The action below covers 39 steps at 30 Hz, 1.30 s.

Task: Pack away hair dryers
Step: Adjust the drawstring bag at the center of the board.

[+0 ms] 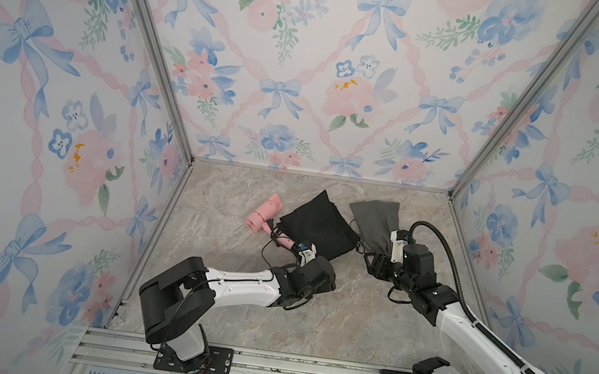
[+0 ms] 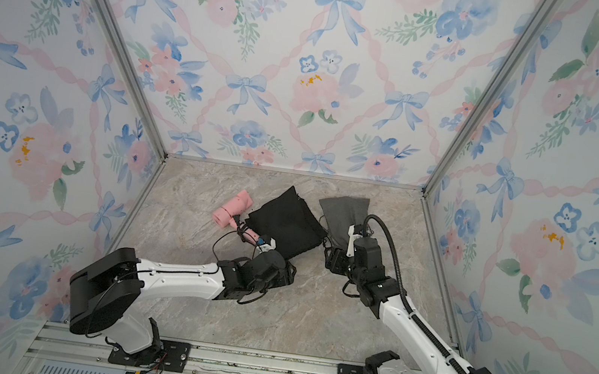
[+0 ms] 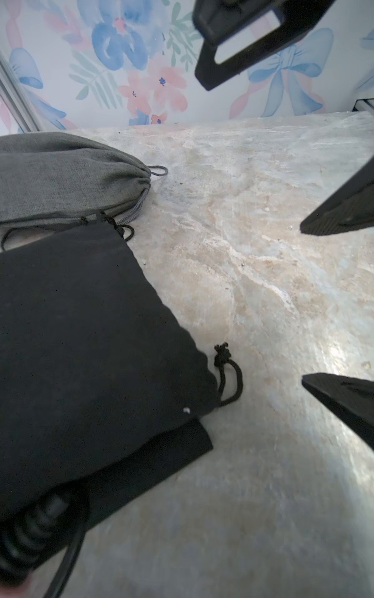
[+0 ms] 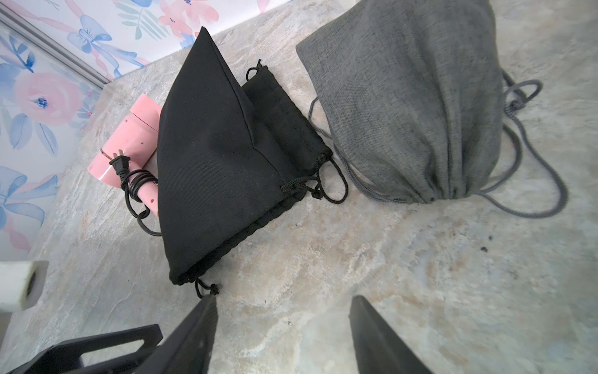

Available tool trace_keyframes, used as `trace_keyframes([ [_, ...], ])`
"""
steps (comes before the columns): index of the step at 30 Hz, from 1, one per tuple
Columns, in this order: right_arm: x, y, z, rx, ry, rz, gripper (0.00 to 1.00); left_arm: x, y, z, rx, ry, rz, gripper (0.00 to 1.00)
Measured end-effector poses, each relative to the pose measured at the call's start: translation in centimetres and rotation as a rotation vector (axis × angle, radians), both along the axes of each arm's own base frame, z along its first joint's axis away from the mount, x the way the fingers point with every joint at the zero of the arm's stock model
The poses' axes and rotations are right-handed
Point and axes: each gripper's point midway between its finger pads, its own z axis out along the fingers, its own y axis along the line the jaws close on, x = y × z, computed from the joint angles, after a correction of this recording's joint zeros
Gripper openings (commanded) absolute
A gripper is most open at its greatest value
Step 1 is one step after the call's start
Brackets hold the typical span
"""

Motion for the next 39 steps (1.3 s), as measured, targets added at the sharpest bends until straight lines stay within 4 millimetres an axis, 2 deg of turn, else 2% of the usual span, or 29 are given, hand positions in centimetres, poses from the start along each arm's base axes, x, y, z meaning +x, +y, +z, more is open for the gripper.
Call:
trace_keyframes([
  [7,-0.9,-1.3,0.6,-0.018,-0.033,-0.041,0.68,1.7,-3.0,-0.7,0.156,0.072,0.037,0.66],
  [11,-1.2,-1.6,1.4,-0.013,-0.059,-0.049,0.68,0.9,-1.7,-1.9,0.223,0.125,0.068,0.61],
  [18,-1.6,-1.8,1.1,-0.013,-0.057,-0.048,0.68,0.2,-0.1,-2.5,0.278,0.158,0.127,0.64],
  [23,-1.9,-1.8,1.0,-0.009,-0.056,-0.043,0.68,0.6,0.3,-2.6,0.306,0.150,0.157,0.64],
  [32,-2.4,-1.6,1.2,0.005,-0.062,-0.029,0.68,1.9,1.6,-4.1,0.359,0.151,0.216,0.64],
  [39,-2.6,-1.5,0.8,0.010,-0.052,-0.017,0.68,2.9,0.9,-4.7,0.365,0.140,0.239,0.63],
])
